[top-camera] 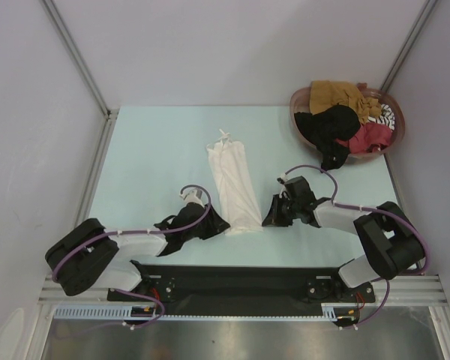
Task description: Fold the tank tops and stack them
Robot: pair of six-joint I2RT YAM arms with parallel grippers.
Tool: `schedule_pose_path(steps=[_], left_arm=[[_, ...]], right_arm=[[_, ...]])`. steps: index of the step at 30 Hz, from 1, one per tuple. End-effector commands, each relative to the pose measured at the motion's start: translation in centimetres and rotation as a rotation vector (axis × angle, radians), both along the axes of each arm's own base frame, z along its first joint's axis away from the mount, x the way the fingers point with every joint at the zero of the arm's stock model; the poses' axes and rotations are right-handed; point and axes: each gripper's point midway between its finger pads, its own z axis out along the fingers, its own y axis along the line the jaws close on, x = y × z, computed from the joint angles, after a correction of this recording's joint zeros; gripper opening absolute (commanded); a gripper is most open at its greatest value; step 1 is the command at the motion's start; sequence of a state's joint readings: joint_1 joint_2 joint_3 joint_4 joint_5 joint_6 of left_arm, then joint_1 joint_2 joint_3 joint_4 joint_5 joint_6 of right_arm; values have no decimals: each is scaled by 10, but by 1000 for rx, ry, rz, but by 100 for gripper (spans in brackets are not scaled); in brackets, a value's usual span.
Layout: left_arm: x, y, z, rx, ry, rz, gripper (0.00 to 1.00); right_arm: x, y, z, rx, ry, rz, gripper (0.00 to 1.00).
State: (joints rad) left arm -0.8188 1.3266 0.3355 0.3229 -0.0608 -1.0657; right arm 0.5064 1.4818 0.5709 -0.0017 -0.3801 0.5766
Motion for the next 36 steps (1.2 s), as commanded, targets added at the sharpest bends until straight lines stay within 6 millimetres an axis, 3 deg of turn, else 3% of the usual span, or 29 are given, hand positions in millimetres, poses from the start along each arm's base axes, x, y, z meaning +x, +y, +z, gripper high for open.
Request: schedule_pose_path(steps=[1, 6, 14, 22, 24, 25, 28, 36], left_arm=[[-11, -1, -15, 17, 59, 23, 49], [-18, 6, -23, 34, 86, 68, 40], [-16, 6, -20, 45, 63, 56, 0], [-31, 21, -14, 79, 62, 17, 0], [-38, 26, -14, 74, 71, 3, 0], [-40, 26, -14, 71, 72, -3, 0], [-46, 30, -15, 68, 81, -9, 0], [-50, 31, -19, 56, 85, -17, 0]], right_arm=[[1, 5, 10, 42, -23, 5, 1], [1, 8, 18, 47, -43, 8, 1], [-5, 16, 24, 52, -55, 29, 1], [-31, 18, 19, 13, -14, 50, 4], [-35, 20, 22, 21, -21, 55, 17], [-36, 20, 22, 19, -25, 54, 37], [-43, 22, 22, 21, -26, 53, 46], [-61, 30, 15, 36, 2, 67, 45]])
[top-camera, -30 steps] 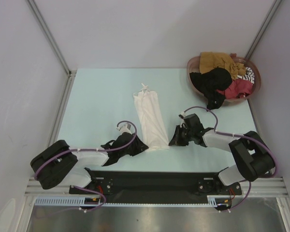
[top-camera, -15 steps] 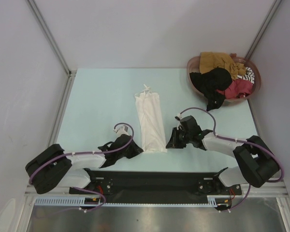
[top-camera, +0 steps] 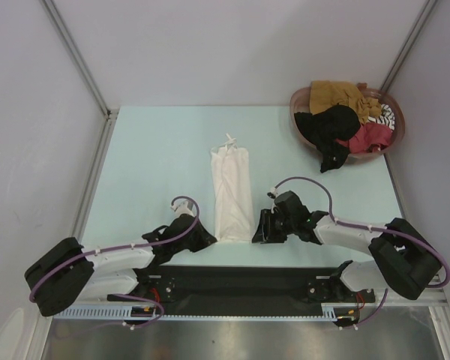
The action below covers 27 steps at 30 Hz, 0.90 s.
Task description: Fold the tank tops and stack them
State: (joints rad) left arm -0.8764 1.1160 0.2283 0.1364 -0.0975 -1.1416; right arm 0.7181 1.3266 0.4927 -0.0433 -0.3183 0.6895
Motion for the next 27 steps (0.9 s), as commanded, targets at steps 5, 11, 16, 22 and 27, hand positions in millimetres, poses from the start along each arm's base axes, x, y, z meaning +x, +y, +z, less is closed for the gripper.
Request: schedule_pose_path(steps=[5, 11, 16, 22, 27], left_arm=[[-10, 2, -7, 19, 12, -46, 0], [-9, 5, -4, 26, 0, -37, 0], [-7, 6, -1, 30, -12, -33, 0], [-10, 5, -1, 32, -8, -47, 0], [-11, 8, 9, 41, -5, -43, 0]], right_arm=[[-2, 10, -1, 32, 0, -12, 42], [1, 14, 7, 55, -23, -20, 54], [5, 17, 2, 42, -20, -22, 33], [-2, 21, -2, 47, 0, -6, 2], [-6, 20, 12, 55, -13, -5, 0]])
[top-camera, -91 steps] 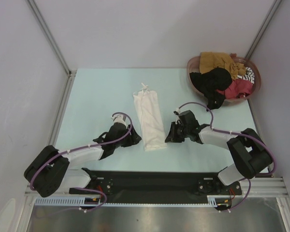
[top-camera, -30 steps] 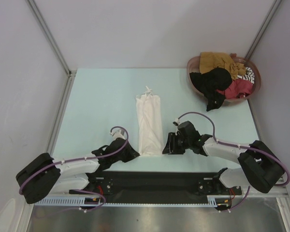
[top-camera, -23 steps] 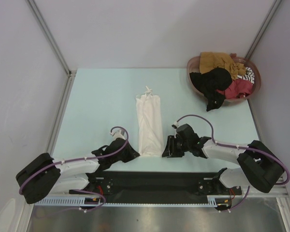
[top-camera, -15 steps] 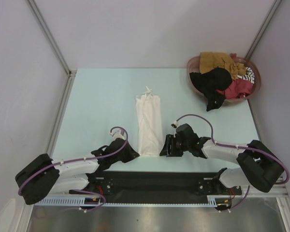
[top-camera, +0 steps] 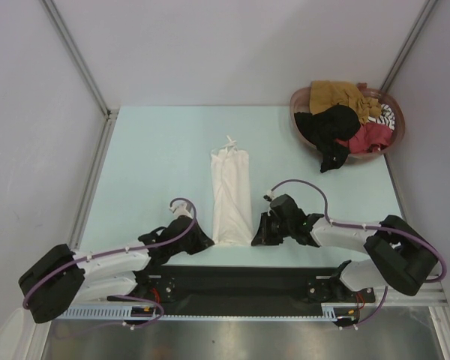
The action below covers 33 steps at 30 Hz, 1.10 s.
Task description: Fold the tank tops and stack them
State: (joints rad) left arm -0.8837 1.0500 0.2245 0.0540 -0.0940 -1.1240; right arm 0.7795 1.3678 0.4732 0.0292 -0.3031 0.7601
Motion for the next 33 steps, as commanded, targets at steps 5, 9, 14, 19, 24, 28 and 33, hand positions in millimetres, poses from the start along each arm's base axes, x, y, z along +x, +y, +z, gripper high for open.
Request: schedule_pose_path(steps=[5, 9, 14, 19, 24, 28, 33], left_arm=[[1, 3, 37, -3, -34, 5, 0], [4, 1, 52, 3, -47, 4, 1], [15, 0, 63, 48, -54, 20, 2], [35, 3, 76, 71, -90, 52, 4], [58, 8, 85, 74, -112, 62, 4], [80, 10, 93, 89, -130, 75, 4], [104, 10, 96, 117, -142, 66, 4]], right_arm=[[8, 9, 42, 44, -62, 3, 0], [15, 15, 55, 53, -80, 18, 0], [30, 26, 72, 78, -101, 29, 0], [50, 25, 79, 76, -120, 19, 0], [70, 24, 92, 81, -143, 6, 0], [89, 22, 93, 68, -151, 0, 0], [115, 17, 92, 60, -151, -29, 0]])
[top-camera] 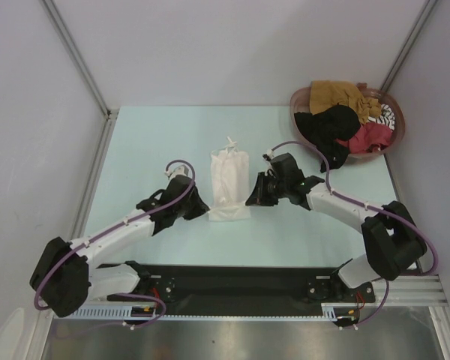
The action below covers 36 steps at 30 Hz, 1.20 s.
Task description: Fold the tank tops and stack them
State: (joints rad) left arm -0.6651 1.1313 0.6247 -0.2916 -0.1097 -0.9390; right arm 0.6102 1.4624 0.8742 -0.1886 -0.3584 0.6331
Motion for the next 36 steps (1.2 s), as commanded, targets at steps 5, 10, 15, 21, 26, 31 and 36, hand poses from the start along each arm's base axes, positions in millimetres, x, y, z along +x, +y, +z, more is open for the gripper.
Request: schedule_pose_path(steps=[5, 10, 15, 21, 26, 31, 36], left_arm=[[51, -8, 19, 27, -71, -24, 3], [76, -15, 20, 37, -68, -28, 2], [95, -19, 16, 55, -52, -38, 2], [115, -16, 9, 46, -36, -24, 0], [122, -12, 15, 18, -44, -19, 0], [123, -13, 30, -1, -76, -31, 0], [119, -14, 50, -33, -117, -41, 0]], right_arm=[[39, 2, 13, 13, -37, -3, 0], [62, 5, 9, 0, -31, -18, 0], [83, 10, 15, -3, -48, -28, 0], [99, 8, 8, -5, -30, -44, 0], [108, 6, 13, 13, -33, -47, 0], [108, 9, 27, 40, -52, -30, 0], [102, 15, 48, 88, -81, 7, 0]])
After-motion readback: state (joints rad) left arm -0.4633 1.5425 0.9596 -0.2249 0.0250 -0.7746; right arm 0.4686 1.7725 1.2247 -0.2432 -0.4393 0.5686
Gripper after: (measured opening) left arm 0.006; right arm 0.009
